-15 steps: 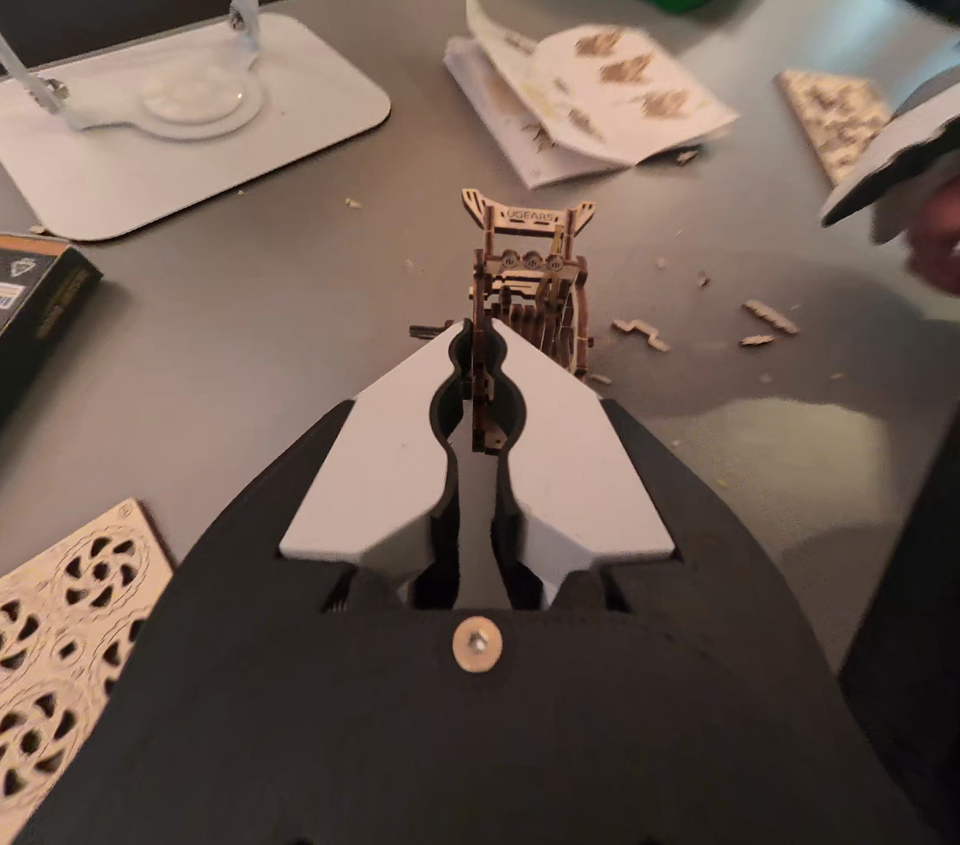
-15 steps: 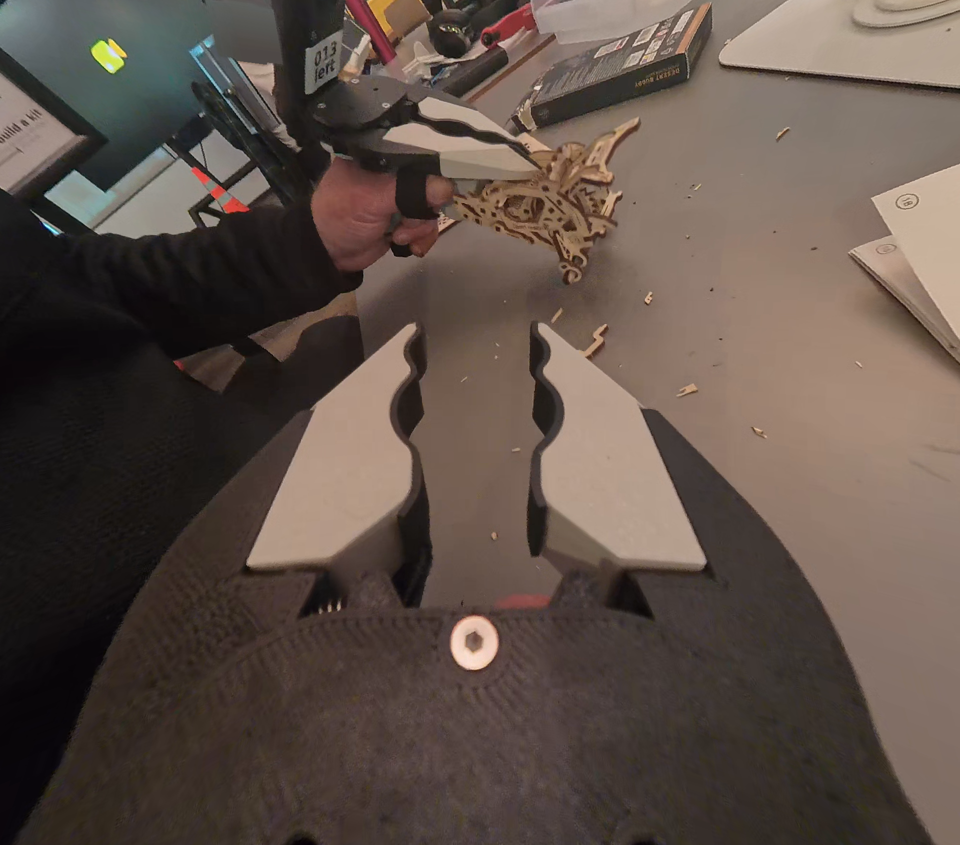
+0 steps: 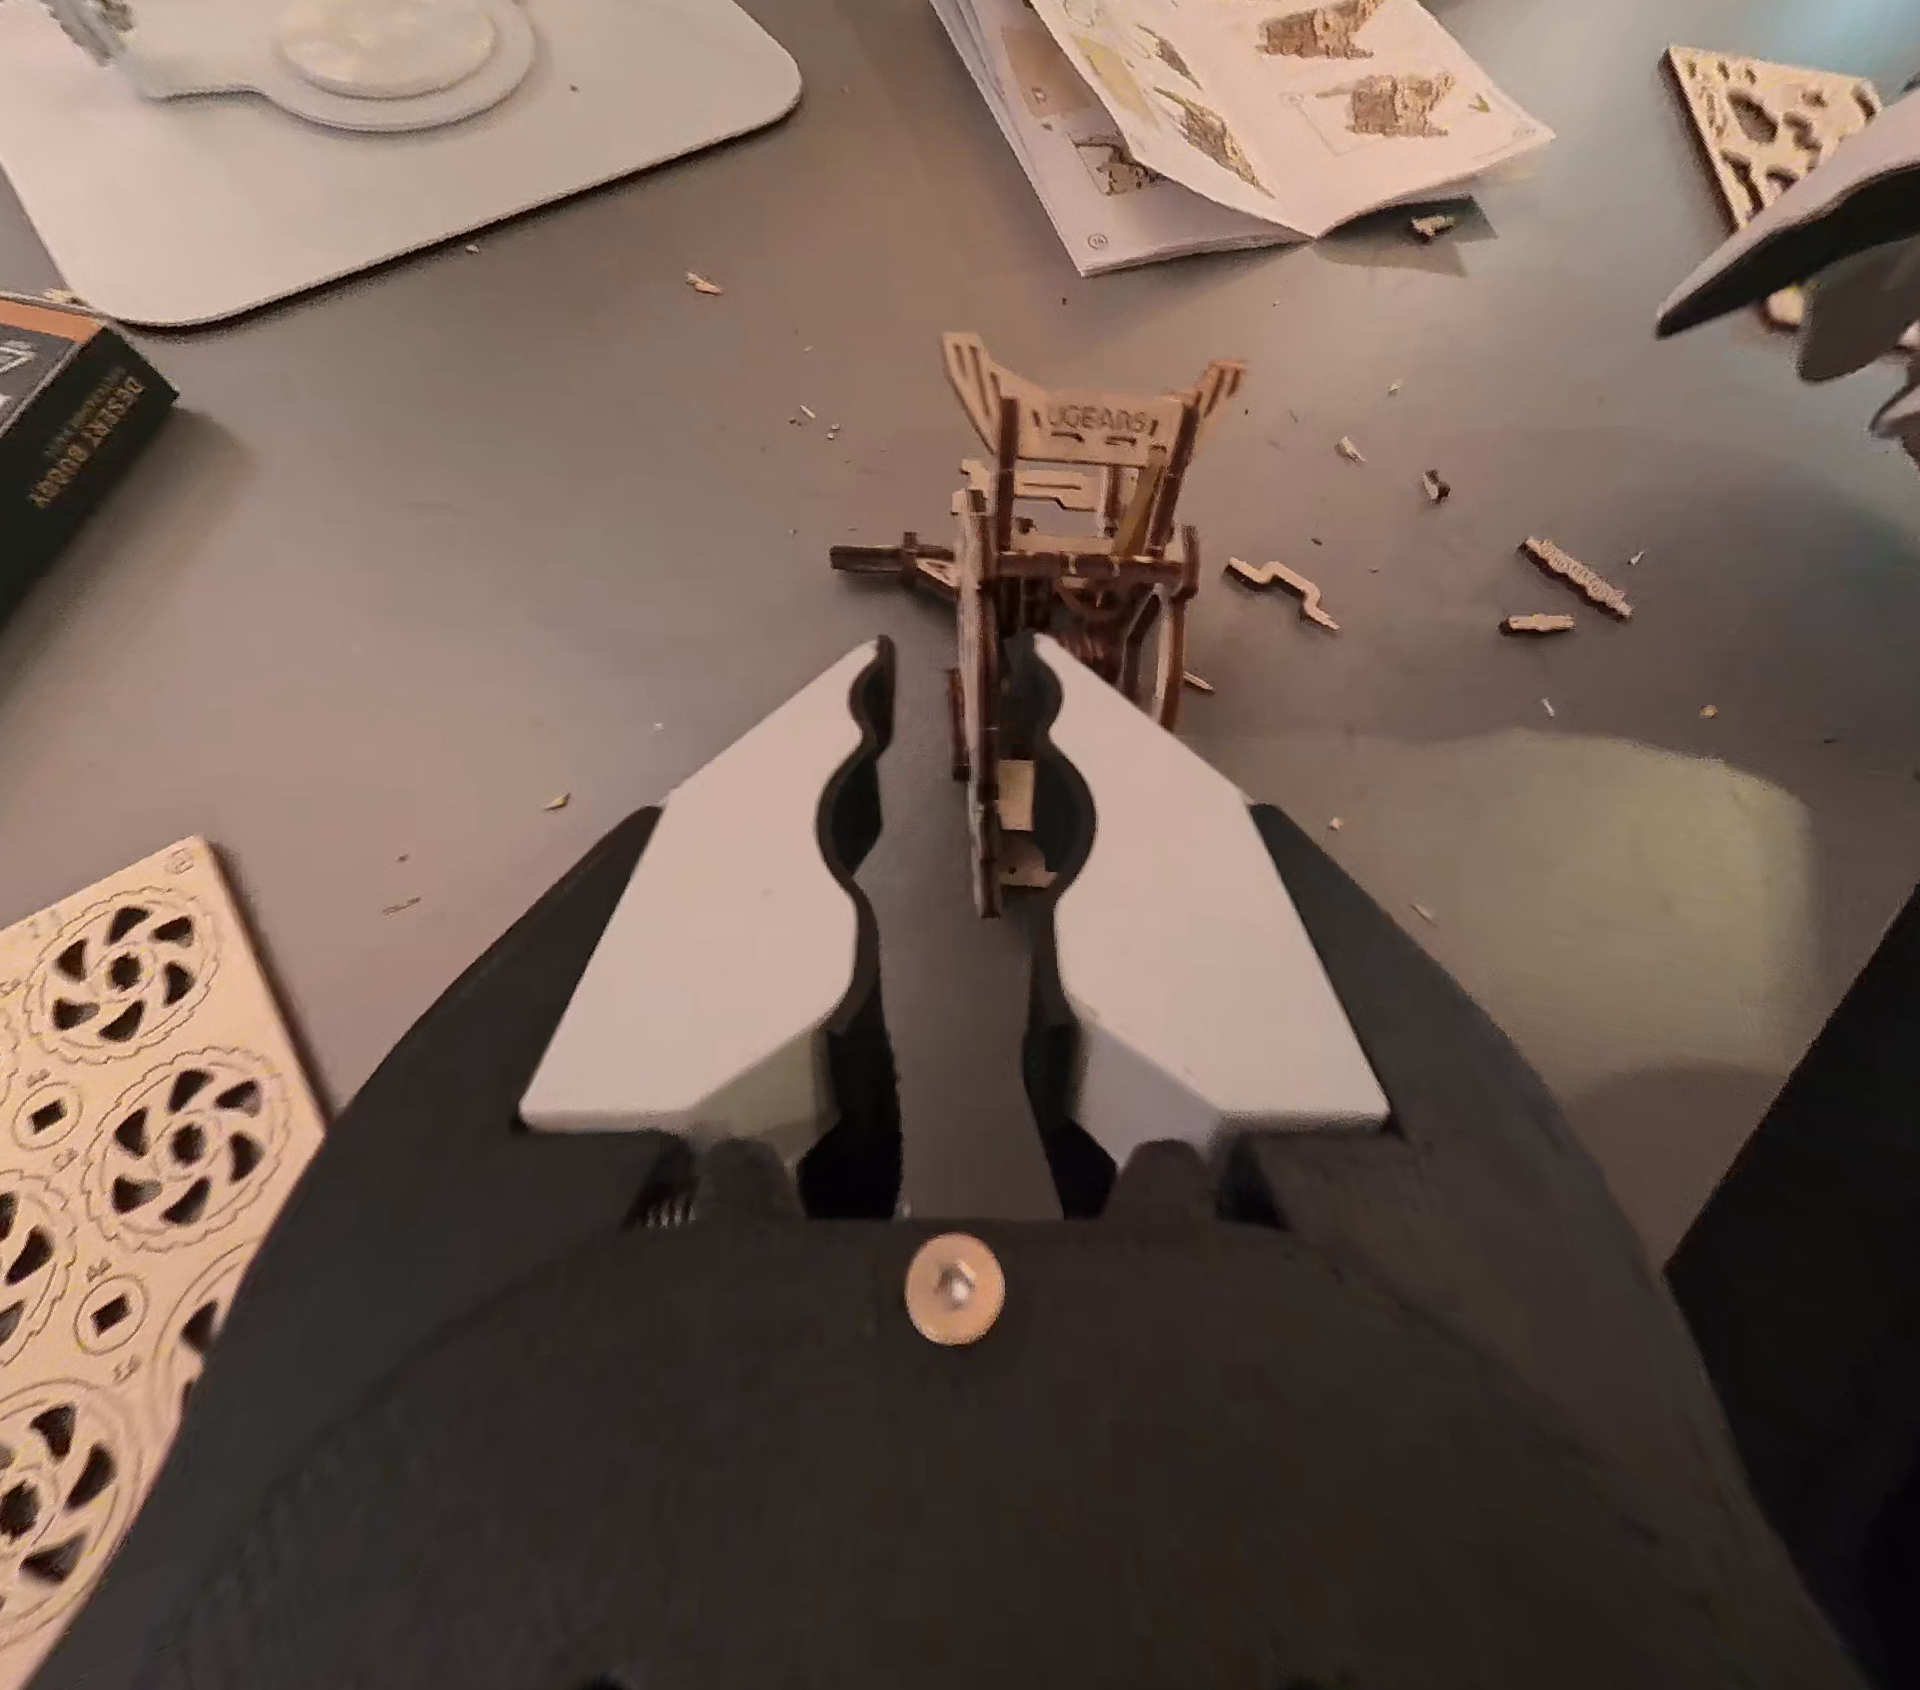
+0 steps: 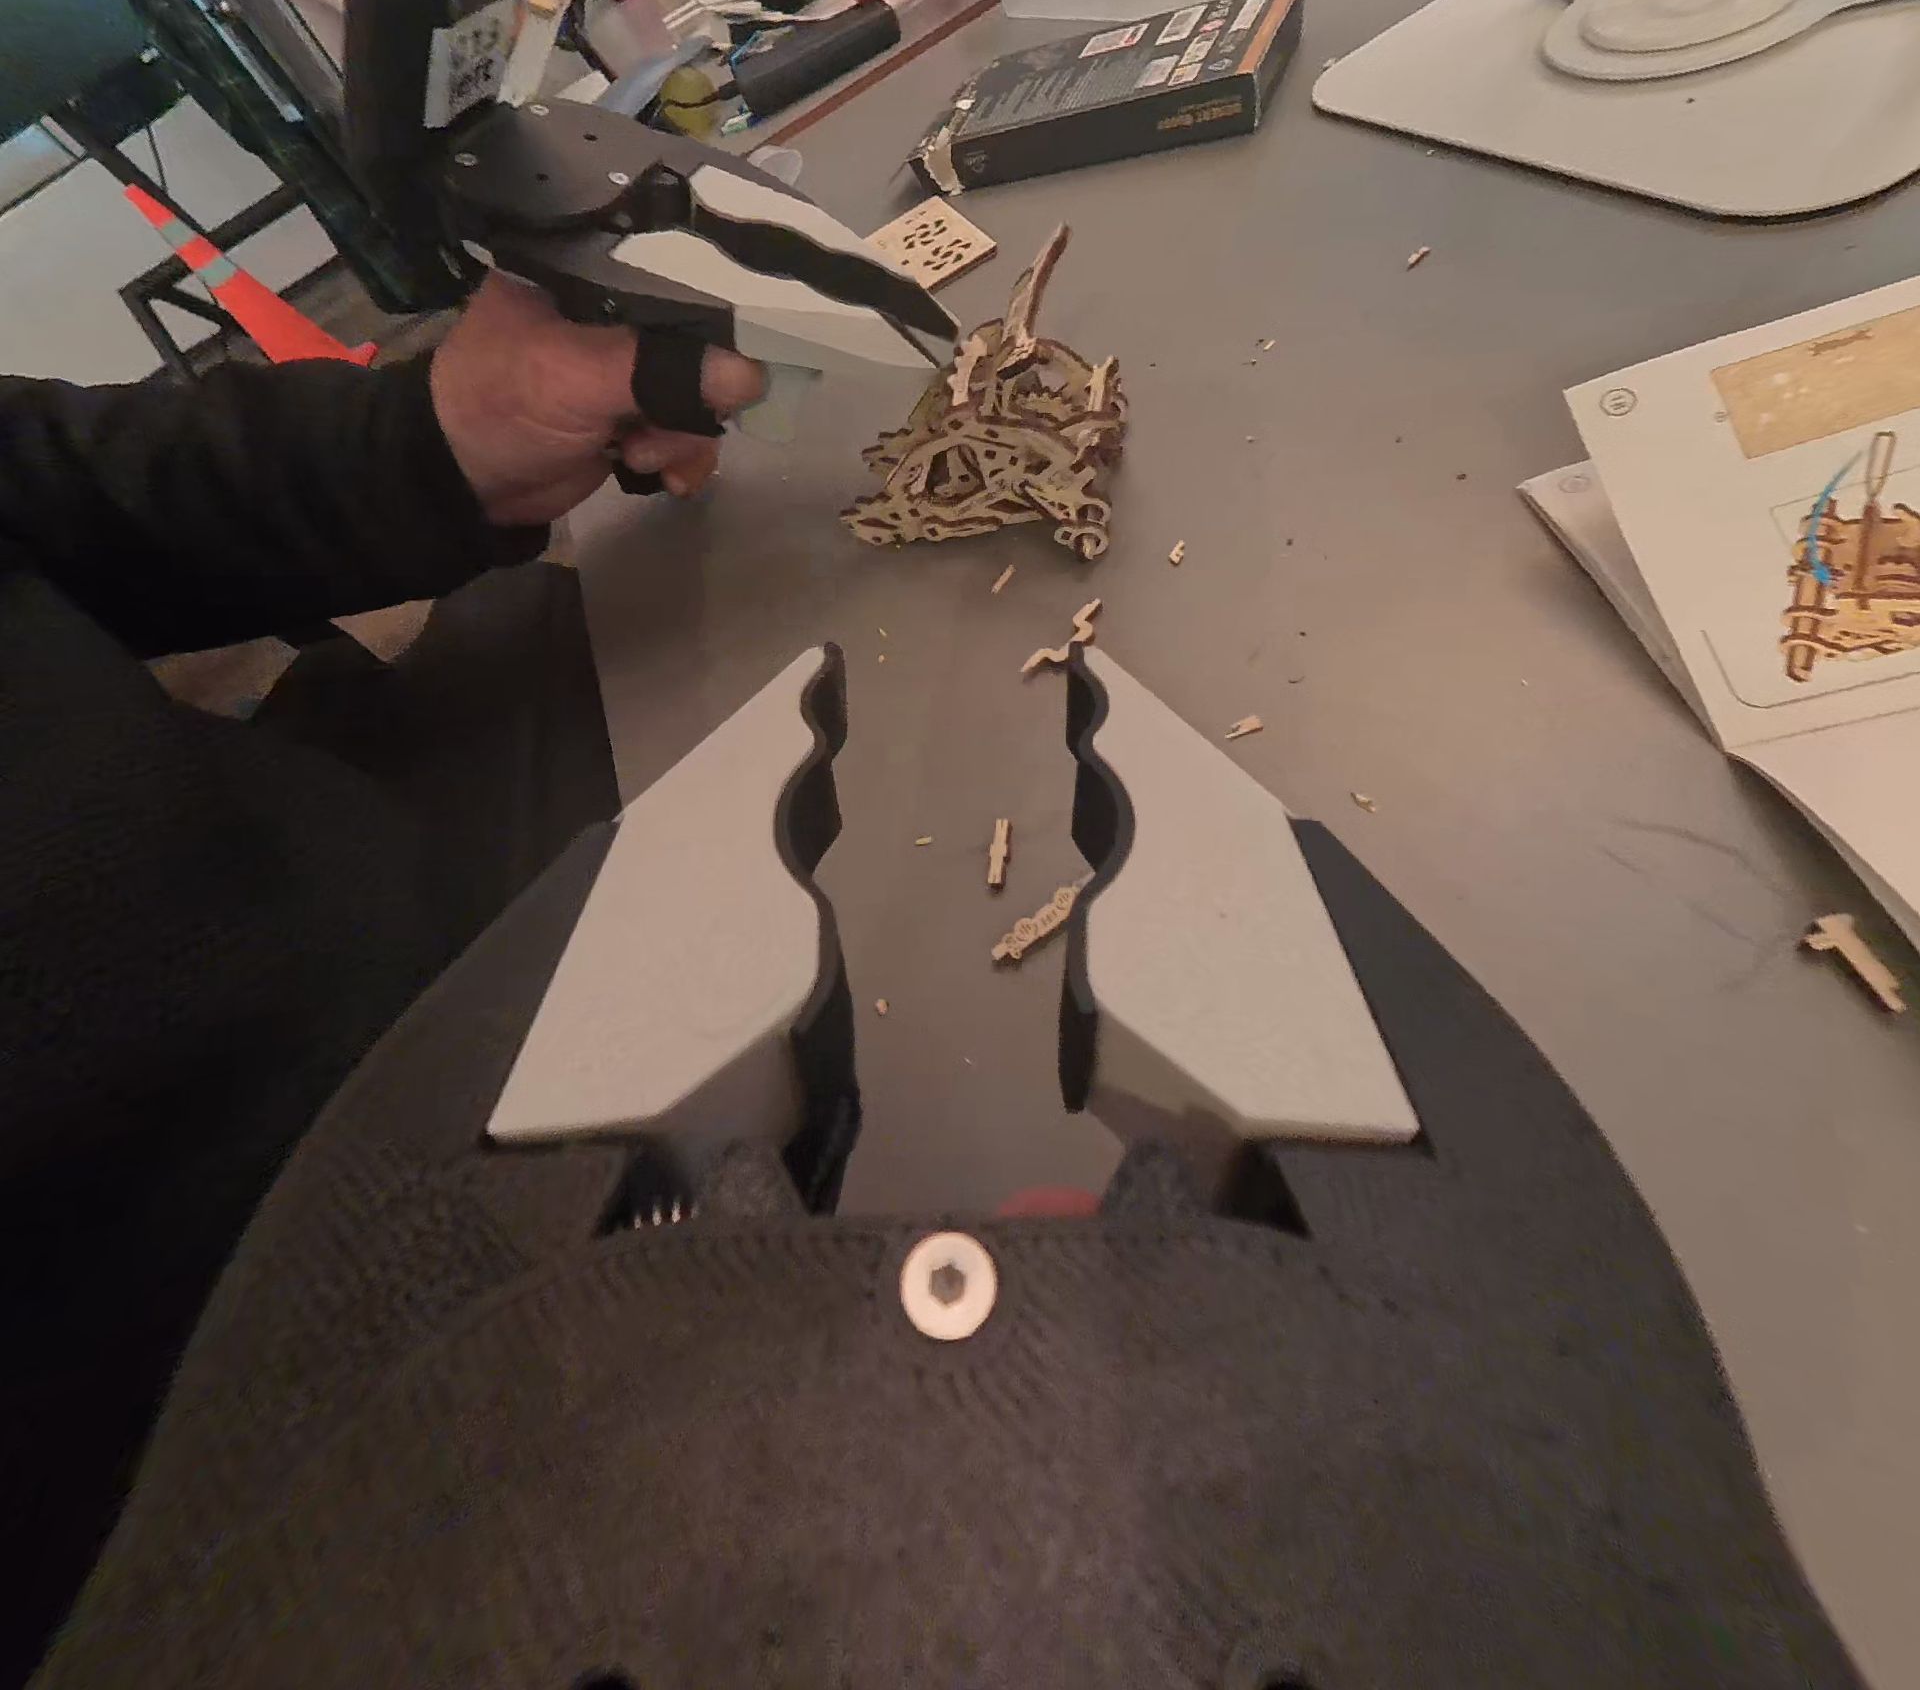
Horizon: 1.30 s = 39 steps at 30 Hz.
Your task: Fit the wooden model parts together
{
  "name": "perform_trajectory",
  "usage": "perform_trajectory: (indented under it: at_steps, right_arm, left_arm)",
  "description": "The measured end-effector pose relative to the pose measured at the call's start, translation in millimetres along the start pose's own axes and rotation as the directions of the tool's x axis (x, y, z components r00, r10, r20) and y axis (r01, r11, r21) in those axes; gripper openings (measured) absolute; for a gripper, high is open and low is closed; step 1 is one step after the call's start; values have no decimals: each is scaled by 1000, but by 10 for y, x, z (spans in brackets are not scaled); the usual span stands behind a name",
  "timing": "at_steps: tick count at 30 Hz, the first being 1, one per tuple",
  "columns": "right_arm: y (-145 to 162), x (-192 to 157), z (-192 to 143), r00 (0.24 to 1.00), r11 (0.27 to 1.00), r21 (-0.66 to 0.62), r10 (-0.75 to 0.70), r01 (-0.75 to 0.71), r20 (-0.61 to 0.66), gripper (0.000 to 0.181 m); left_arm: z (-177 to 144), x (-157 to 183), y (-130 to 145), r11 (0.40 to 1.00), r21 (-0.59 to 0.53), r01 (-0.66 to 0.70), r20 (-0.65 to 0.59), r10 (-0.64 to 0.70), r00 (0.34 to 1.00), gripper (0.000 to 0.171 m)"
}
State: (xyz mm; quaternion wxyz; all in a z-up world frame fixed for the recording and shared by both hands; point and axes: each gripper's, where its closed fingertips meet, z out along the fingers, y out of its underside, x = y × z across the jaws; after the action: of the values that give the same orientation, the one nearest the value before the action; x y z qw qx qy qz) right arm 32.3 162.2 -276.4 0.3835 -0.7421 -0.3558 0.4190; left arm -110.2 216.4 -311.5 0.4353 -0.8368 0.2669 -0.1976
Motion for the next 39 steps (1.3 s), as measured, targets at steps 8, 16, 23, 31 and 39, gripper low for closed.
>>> perform_trajectory:
  at_steps: [8, 16, 23, 31, 39]
  right_arm:
    - [40, 188, -111, 996, 1000, -7, -26, 25, -88, 41]
    - [-27, 242, -110, 988, 999, -26, -40, 37, -150, 38]
    - [-79, 182, -65, 979, 996, -51, -76, 67, -191, 36]
    - [-86, 299, -77, 969, 996, -57, -80, 68, -233, 35]
    - [-90, 289, -92, 977, 997, -35, -78, 72, -201, 32]
  left_arm:
    - [-803, -924, -432, 994, 83, -67, 276, 41, 960, 43]
    - [-1012, -2928, -949, 975, -175, -138, 468, 206, 860, 53]
    - [-100, -4393, -620, 855, -509, 105, 348, 93, 933, 56]
    - [327, -4603, -209, 694, -692, 199, 276, -1, 961, 40]
    - [372, -4661, -250, 770, -617, 161, 301, 42, 953, 0]
